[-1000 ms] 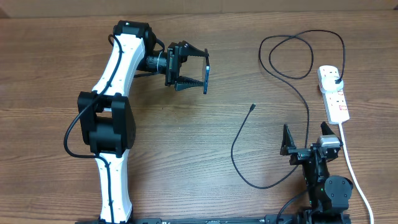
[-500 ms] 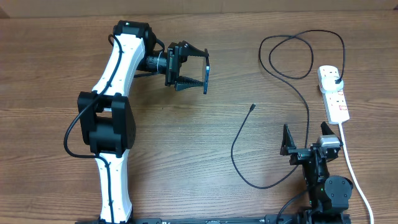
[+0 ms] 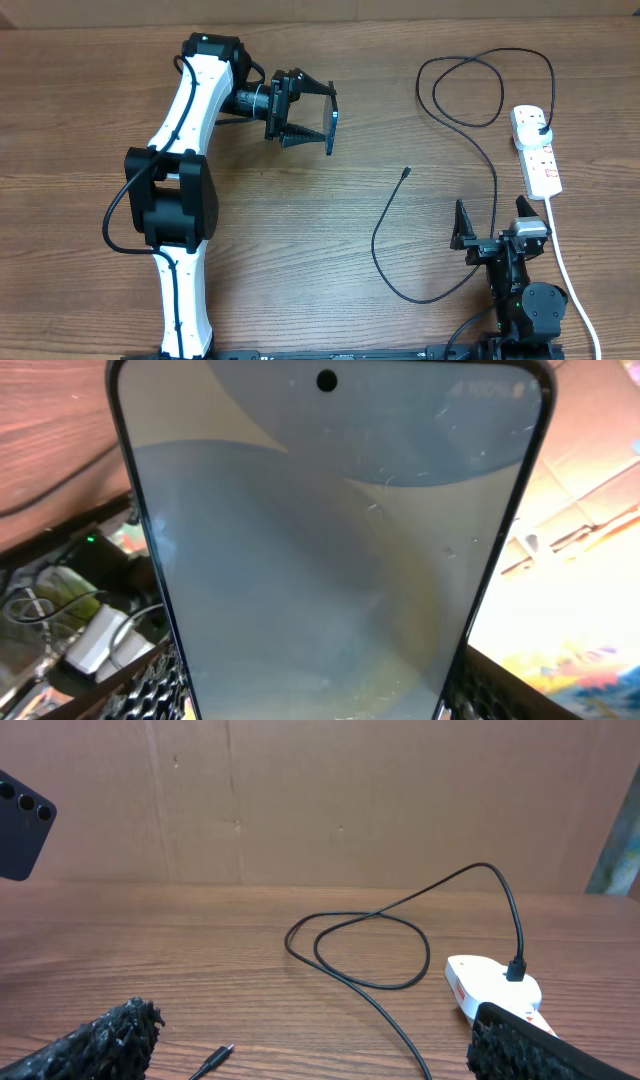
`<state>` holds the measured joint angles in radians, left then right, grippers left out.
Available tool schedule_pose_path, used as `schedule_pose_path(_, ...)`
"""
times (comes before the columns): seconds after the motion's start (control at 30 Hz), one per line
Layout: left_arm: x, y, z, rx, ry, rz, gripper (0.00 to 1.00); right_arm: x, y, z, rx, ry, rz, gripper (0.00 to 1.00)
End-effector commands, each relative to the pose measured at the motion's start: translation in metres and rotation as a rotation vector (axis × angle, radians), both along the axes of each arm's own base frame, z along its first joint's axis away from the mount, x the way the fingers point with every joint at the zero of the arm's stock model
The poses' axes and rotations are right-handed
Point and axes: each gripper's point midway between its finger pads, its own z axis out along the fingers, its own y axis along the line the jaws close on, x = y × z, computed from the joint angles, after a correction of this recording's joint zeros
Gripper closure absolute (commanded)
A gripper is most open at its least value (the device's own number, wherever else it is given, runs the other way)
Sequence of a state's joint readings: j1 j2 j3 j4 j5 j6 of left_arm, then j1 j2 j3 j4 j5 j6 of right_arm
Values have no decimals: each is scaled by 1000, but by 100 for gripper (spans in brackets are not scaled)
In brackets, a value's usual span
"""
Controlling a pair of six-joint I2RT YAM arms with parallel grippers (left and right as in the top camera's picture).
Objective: Plug charger to phone and switch on socket
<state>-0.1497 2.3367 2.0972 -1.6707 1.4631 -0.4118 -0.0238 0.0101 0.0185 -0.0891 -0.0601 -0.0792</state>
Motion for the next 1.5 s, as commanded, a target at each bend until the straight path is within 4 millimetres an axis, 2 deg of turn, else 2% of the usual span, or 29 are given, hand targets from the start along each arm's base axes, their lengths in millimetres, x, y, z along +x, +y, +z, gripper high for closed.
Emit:
schedule_pose_path(0.0,2,4,-5,58,-82,-20,31,0,-1,-1,-4,-5,-4,0)
schedule_pose_path(0.17,-3,12,-31,210,-115,-71,31,0,-1,-1,-4,-5,-4,0)
schedule_pose_path(0.27,-3,22,-57,362,-135,-103,31,0,-1,-1,-4,-5,-4,0)
schedule_pose_path(0.37,-3,28,-70,453,-144,-122,32,0,-1,-1,-4,-5,-4,0)
schedule_pose_path(0.63,3,51,-119,807,-302,-232,31,0,-1,-1,-4,-5,-4,0)
schedule_pose_path(0.73,2,51,-129,905,-351,-281,31,0,-1,-1,-4,-5,-4,0)
schedule_pose_path(0.93,4,49,-145,1124,-480,-386,30,0,-1,-1,-4,-5,-4,0)
schedule_pose_path(1.1,8,53,-149,1270,-561,-439,29,0,-1,-1,-4,-5,-4,0)
schedule_pose_path(1.47,11,48,-150,1275,-588,-440,28,0,-1,-1,-4,-5,-4,0)
